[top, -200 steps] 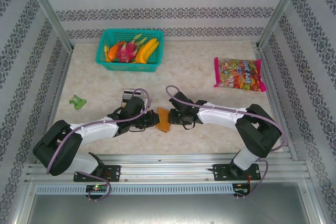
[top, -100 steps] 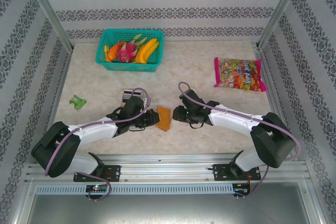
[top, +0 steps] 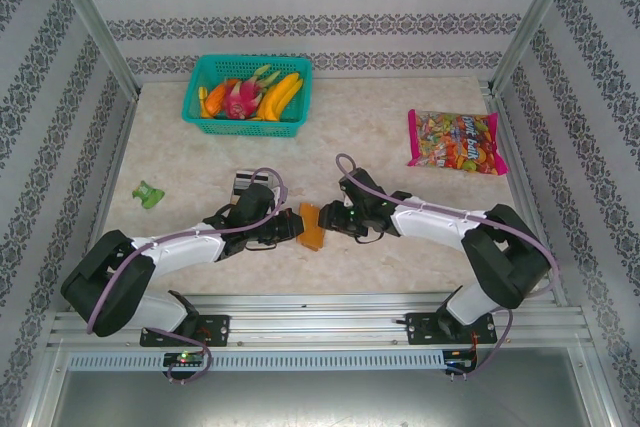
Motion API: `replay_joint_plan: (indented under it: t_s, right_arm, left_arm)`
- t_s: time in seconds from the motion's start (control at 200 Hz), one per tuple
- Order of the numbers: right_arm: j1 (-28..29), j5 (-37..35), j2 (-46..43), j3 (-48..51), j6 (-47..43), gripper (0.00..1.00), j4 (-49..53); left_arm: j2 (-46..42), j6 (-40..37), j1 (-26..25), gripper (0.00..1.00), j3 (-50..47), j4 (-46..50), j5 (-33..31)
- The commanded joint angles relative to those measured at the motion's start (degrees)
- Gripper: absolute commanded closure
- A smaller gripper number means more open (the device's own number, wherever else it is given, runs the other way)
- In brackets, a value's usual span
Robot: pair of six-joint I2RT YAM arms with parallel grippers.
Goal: Put the credit cards into the card holder
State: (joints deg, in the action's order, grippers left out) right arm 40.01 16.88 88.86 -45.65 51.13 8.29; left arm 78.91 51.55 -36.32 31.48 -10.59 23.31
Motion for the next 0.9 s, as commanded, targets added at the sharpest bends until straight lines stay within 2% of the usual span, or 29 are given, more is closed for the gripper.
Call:
replay_joint_plan:
  t_s: [0.0, 0.095, 0.34, 0.45, 0.495, 0.545, 0.585, 0.605, 0.769, 0.894]
  right_arm:
    - [0.84, 0.77, 0.58, 0.68, -0.2, 0.57, 0.81]
    - [0.82, -0.28, -0.37, 1.66, -0.64, 0.73, 1.44]
    - [-0.77, -0.29, -2.24, 2.01, -4.99, 0.99, 3.89]
    - [-1.2, 1.34, -4.5, 1.35, -8.59, 1.0, 4.07]
    - [-1.44, 2.93, -5.79, 1.29, -10.04, 1.0, 3.66]
    - [-1.66, 4.48, -6.86, 0.55, -11.61, 1.0, 4.27]
    - [-1.71, 5.39, -7.56, -0.14, -12.55, 1.0, 4.93]
    - [-1.84, 5.94, -7.84, -0.34, -13.02, 1.0, 5.05]
    - [-1.65, 11.02, -8.63, -2.04, -13.08, 1.0, 3.67]
    - [-1.52, 13.3, -9.65, -1.89, -10.81, 1.0, -0.55]
  left_arm:
    - [0.24, 0.83, 0.1, 1.0, 0.37, -1.93, -0.49]
    - [0.35, 0.77, 0.1, 0.99, 0.75, -1.44, -0.33]
    - [-0.05, -0.03, 0.1, 0.92, 0.89, 1.67, -0.73]
    - [-0.98, -0.38, 0.1, 0.81, 0.29, 4.33, -1.57]
    - [-2.09, -0.22, 0.06, 0.69, -0.12, 5.94, -3.0]
    - [-3.5, -0.13, 0.07, 0.6, -0.44, 8.15, -5.23]
    - [-4.74, -0.09, 0.09, 0.46, -0.55, 9.8, -6.82]
    - [-5.35, -0.09, 0.1, 0.43, -0.5, 10.56, -7.56]
    - [-7.23, -2.15, -0.03, 0.29, 1.22, 12.15, -6.13]
    - [-6.32, -4.41, -0.07, 0.27, 3.72, 12.94, -3.54]
